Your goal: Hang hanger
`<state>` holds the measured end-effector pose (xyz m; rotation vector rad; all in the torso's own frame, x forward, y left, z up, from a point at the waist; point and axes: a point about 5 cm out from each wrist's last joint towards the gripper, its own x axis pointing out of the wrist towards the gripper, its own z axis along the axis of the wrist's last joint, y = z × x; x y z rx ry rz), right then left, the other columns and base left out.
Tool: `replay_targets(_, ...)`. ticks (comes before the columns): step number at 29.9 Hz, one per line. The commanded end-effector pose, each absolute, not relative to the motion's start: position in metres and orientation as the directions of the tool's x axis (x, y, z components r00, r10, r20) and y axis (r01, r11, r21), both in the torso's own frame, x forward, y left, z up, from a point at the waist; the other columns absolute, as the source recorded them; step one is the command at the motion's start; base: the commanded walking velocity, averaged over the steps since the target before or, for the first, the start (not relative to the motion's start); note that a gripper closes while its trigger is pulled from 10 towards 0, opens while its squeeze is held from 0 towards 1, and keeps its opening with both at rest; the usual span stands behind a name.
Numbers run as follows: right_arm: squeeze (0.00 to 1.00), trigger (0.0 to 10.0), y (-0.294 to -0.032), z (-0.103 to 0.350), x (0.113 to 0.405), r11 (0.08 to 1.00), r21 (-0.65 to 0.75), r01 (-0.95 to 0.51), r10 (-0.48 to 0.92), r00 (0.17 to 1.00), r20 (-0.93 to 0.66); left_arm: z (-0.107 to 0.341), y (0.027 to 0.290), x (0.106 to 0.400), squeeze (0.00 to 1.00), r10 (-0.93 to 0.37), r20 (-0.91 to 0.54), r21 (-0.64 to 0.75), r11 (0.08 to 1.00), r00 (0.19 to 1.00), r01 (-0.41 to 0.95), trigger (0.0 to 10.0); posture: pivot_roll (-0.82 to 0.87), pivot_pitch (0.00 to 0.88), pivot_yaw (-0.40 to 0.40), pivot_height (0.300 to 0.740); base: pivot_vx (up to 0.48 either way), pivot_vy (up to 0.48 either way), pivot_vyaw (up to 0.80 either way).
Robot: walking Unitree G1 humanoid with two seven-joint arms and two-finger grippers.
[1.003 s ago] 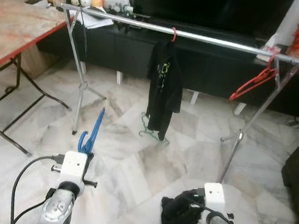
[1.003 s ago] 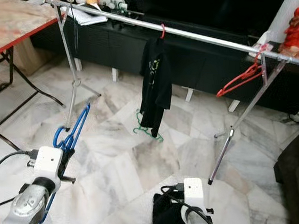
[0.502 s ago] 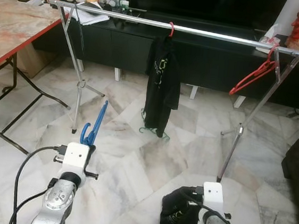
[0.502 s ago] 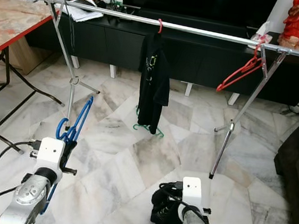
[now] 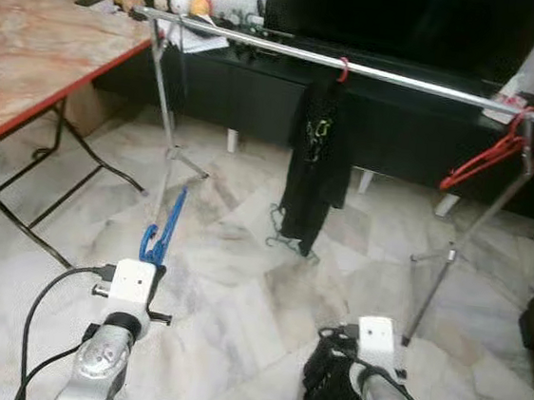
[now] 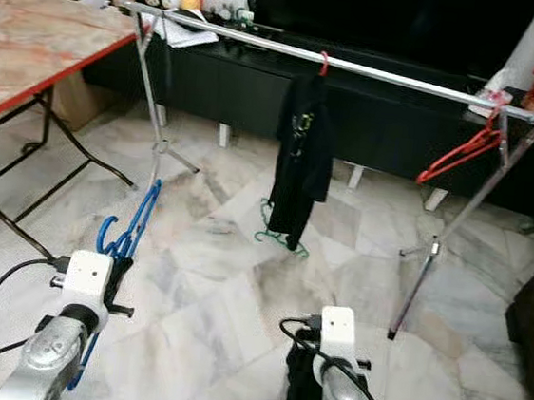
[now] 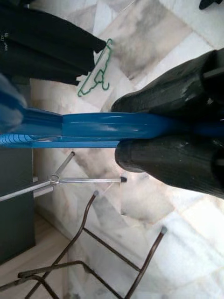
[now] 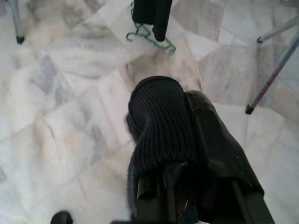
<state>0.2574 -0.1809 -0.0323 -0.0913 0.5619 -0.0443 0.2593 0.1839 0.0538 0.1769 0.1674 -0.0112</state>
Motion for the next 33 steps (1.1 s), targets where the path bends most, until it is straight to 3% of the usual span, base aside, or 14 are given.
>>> replay_targets(1, 0.0, 10.0, -0.186, -0.025, 0.264, 0.995, -0.091, 0.046, -0.085, 0.869, -0.488, 0.056, 0.18, 0.262, 0.0, -0.014, -0.152, 0.17, 0.985, 0.988, 0.04, 10.0, -0.05, 0.0, -0.026, 0.74, 0.0, 0.315, 0.0)
replay_targets(11, 0.0, 10.0, -0.183, -0.021, 0.268, 0.994, -0.096, 0.045, -0.085, 0.88, -0.468, 0.059, 0.18, 0.264, 0.0, -0.021, -0.144, 0.169, 0.984, 0.989, 0.046, 10.0, -0.04, 0.002, -0.026, 0.74, 0.0, 0.129, -0.75)
replay_targets(33, 0.0, 10.0, -0.181, -0.002, 0.287, 0.993, -0.114, 0.037, -0.081, 0.913, -0.401, 0.06, 0.179, 0.264, 0.0, -0.033, -0.144, 0.159, 0.986, 0.989, 0.056, 10.0, -0.03, 0.038, -0.034, 0.74, 0.0, 0.43, 0.0)
